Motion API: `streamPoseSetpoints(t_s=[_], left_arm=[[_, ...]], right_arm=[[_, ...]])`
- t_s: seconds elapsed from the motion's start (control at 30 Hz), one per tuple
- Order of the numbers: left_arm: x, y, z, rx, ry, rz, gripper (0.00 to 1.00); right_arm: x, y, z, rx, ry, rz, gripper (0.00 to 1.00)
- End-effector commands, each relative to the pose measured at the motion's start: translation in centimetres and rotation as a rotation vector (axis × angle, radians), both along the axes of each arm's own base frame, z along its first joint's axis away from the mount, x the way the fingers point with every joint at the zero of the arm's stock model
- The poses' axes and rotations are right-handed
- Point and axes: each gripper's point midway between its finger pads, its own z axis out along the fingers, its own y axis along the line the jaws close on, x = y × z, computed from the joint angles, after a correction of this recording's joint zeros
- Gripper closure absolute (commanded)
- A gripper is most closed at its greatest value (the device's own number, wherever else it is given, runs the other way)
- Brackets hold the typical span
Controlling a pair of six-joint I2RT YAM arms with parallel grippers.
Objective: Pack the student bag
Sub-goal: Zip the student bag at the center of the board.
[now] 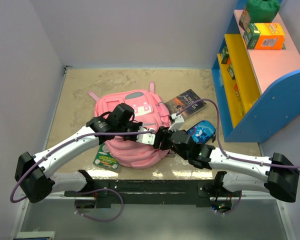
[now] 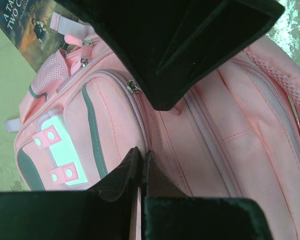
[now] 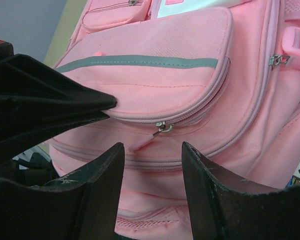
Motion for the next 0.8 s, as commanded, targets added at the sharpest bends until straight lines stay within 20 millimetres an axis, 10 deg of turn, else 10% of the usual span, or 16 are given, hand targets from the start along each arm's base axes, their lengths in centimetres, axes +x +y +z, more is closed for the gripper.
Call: streamPoseSetpoints(t_s=[0.0, 0.4, 0.77], left_arm=[[1.9, -1.4, 2.9, -0.099, -0.092, 0.032, 1.00], [1.7, -1.7, 3.1, -0.112, -0.072, 0.030, 1.00], [1.6, -1.4, 2.6, -0.092, -0.069, 0.020, 1.00]], right_arm=[[0.7, 0.9, 2.2, 0.076, -0.004, -0.056, 0.47], [1.7, 2.7, 1.2, 0.020, 0.022, -0.122, 0.57], [0.4, -1.6, -1.6, -0.125, 0.034, -0.165, 1.00]])
